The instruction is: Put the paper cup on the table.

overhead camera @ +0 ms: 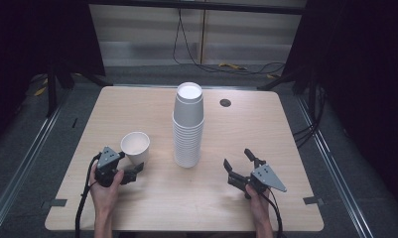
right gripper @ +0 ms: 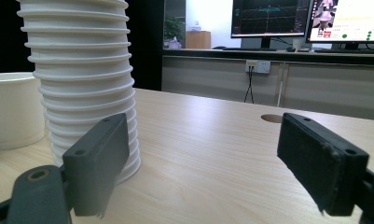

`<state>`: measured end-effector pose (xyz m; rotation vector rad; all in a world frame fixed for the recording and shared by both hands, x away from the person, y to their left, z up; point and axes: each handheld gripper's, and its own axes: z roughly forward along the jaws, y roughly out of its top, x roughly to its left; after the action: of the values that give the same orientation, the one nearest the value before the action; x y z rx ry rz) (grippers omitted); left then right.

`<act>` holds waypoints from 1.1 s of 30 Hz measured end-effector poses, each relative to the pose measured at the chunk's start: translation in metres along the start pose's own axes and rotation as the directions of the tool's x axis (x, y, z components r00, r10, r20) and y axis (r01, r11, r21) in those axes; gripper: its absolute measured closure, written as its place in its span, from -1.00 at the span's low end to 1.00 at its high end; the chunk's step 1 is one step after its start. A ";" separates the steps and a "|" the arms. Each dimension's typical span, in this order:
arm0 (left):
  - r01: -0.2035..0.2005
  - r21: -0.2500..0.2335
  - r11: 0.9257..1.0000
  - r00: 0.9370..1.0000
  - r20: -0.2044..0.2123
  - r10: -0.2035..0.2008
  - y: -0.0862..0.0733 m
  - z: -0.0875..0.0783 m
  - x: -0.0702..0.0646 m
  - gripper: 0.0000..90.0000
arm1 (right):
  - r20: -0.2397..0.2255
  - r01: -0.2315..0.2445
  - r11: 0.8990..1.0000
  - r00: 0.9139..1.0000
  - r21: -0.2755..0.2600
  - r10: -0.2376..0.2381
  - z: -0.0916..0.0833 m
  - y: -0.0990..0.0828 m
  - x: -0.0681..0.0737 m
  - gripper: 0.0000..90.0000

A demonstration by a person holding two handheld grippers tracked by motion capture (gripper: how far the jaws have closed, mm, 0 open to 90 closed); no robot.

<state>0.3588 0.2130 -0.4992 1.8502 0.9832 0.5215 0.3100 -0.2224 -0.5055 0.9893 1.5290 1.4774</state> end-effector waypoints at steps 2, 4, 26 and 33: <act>-0.013 -0.011 1.000 1.000 -0.012 0.012 0.000 -0.004 -0.004 -0.65 | 0.000 0.000 1.000 1.000 0.000 0.000 0.000 0.000 0.000 -0.63; -0.022 -0.014 1.000 1.000 -0.014 0.022 0.001 -0.008 -0.008 -0.65 | -0.001 0.000 1.000 1.000 0.000 0.000 0.000 0.000 0.000 -0.63; -0.006 -0.192 0.981 0.995 0.098 0.025 -0.010 -0.015 -0.057 -0.65 | 0.000 -0.001 1.000 1.000 0.001 0.001 0.000 0.000 0.000 -0.63; -0.069 -0.216 0.974 0.987 0.129 0.098 -0.003 -0.003 -0.080 -0.65 | 0.001 -0.001 1.000 1.000 0.000 0.001 0.000 0.000 0.000 -0.63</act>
<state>0.3086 0.1509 -0.4963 1.7173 0.7304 0.5197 0.3096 -0.2222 -0.5054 0.9908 1.5283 1.4773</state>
